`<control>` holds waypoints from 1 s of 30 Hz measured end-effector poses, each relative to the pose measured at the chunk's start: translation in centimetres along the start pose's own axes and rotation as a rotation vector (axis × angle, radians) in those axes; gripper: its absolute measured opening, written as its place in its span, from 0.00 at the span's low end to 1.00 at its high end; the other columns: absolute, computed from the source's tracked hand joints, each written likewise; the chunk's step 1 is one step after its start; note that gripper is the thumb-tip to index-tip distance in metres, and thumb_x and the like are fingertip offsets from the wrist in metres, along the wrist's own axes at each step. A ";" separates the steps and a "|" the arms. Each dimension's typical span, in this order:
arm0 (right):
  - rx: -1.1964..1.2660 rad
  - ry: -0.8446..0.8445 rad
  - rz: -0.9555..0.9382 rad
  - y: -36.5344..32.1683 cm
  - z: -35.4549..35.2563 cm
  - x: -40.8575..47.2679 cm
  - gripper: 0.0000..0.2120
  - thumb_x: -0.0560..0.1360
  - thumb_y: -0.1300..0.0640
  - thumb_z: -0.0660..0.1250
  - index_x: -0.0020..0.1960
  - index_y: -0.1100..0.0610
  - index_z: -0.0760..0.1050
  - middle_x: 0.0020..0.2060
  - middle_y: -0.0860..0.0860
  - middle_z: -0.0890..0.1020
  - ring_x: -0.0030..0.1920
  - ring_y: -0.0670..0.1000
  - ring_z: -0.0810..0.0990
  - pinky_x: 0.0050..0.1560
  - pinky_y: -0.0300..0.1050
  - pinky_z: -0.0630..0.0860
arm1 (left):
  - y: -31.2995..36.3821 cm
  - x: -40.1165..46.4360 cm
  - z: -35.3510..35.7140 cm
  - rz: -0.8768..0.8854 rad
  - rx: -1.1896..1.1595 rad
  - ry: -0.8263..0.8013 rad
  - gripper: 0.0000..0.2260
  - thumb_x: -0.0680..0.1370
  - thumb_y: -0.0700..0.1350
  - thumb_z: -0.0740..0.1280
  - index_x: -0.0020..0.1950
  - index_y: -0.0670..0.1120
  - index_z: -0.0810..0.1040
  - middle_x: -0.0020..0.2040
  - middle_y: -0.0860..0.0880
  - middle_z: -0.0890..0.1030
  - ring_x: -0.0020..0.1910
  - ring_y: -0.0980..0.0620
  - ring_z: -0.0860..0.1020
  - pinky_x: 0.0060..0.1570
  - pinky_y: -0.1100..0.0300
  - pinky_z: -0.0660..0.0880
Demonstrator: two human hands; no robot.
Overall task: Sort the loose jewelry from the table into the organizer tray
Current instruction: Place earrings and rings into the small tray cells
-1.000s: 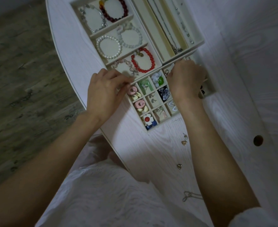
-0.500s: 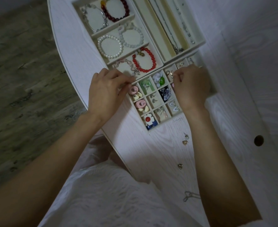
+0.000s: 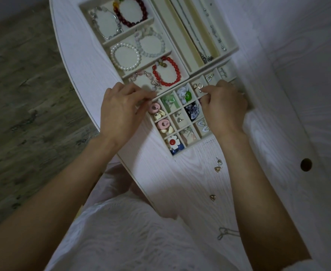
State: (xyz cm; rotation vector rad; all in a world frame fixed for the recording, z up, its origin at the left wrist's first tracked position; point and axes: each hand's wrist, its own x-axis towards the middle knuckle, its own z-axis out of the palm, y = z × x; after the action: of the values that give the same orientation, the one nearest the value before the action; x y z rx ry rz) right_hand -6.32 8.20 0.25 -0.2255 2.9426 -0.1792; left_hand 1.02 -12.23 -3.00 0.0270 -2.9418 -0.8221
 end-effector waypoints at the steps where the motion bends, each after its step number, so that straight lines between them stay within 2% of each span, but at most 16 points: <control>1: -0.002 0.010 -0.002 -0.1 -0.1 0.0 0.15 0.79 0.59 0.56 0.58 0.56 0.79 0.54 0.54 0.79 0.43 0.50 0.76 0.33 0.39 0.56 | 0.0 0.0 0.0 0.001 0.001 -0.002 0.09 0.77 0.46 0.68 0.56 0.48 0.81 0.47 0.48 0.81 0.44 0.46 0.74 0.43 0.59 0.59; 3: 0.016 0.037 -0.007 -0.3 -0.2 0.2 0.14 0.79 0.59 0.57 0.56 0.56 0.79 0.53 0.53 0.79 0.39 0.47 0.71 0.28 0.38 0.53 | 0.0 0.0 0.0 0.004 0.000 -0.003 0.09 0.77 0.46 0.67 0.56 0.48 0.81 0.47 0.47 0.81 0.44 0.46 0.74 0.43 0.59 0.59; 6: 0.055 0.081 -0.036 -0.6 -0.2 0.4 0.13 0.80 0.57 0.58 0.57 0.56 0.79 0.49 0.53 0.81 0.37 0.45 0.69 0.28 0.31 0.51 | 0.0 0.0 0.0 0.004 0.003 -0.006 0.09 0.77 0.45 0.68 0.56 0.48 0.81 0.47 0.47 0.81 0.44 0.46 0.74 0.43 0.59 0.60; 9: 0.004 0.067 -0.050 -0.7 -0.1 0.8 0.13 0.80 0.57 0.58 0.53 0.57 0.80 0.49 0.52 0.81 0.36 0.46 0.70 0.28 0.35 0.54 | 0.0 0.0 -0.1 0.012 0.002 -0.010 0.09 0.77 0.46 0.68 0.56 0.48 0.81 0.47 0.47 0.81 0.44 0.46 0.74 0.43 0.59 0.60; 13: -0.020 0.033 -0.040 -0.5 0.1 0.6 0.14 0.80 0.56 0.57 0.52 0.57 0.81 0.47 0.52 0.81 0.37 0.46 0.70 0.32 0.38 0.61 | -0.1 0.0 -0.1 0.014 -0.002 -0.014 0.08 0.77 0.45 0.68 0.55 0.48 0.81 0.47 0.47 0.81 0.44 0.47 0.74 0.43 0.60 0.59; 16: 0.038 0.028 -0.016 -0.4 0.1 0.2 0.14 0.80 0.56 0.57 0.55 0.55 0.80 0.49 0.52 0.82 0.39 0.45 0.69 0.27 0.36 0.55 | 0.0 0.0 -0.1 0.015 0.001 -0.015 0.08 0.77 0.45 0.68 0.55 0.48 0.81 0.47 0.47 0.81 0.43 0.47 0.74 0.43 0.61 0.59; 22: 0.024 0.007 -0.006 -0.2 0.1 -0.1 0.14 0.79 0.57 0.57 0.56 0.57 0.80 0.51 0.52 0.81 0.42 0.50 0.77 0.34 0.39 0.63 | -0.1 0.0 -0.1 0.012 -0.001 -0.017 0.09 0.77 0.46 0.67 0.56 0.48 0.81 0.47 0.47 0.81 0.44 0.47 0.73 0.43 0.61 0.57; 30: -0.004 0.003 0.003 -0.5 0.1 0.1 0.14 0.79 0.58 0.57 0.53 0.59 0.80 0.50 0.53 0.81 0.37 0.49 0.73 0.33 0.39 0.61 | -0.1 0.0 -0.1 0.009 -0.012 -0.022 0.09 0.77 0.45 0.67 0.56 0.48 0.81 0.47 0.47 0.81 0.44 0.46 0.74 0.43 0.59 0.60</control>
State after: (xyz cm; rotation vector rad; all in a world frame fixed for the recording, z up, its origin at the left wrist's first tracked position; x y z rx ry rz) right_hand -6.30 7.70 0.19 -0.2213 2.9465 -0.1737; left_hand 1.04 -12.36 -2.93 0.0034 -2.9547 -0.8448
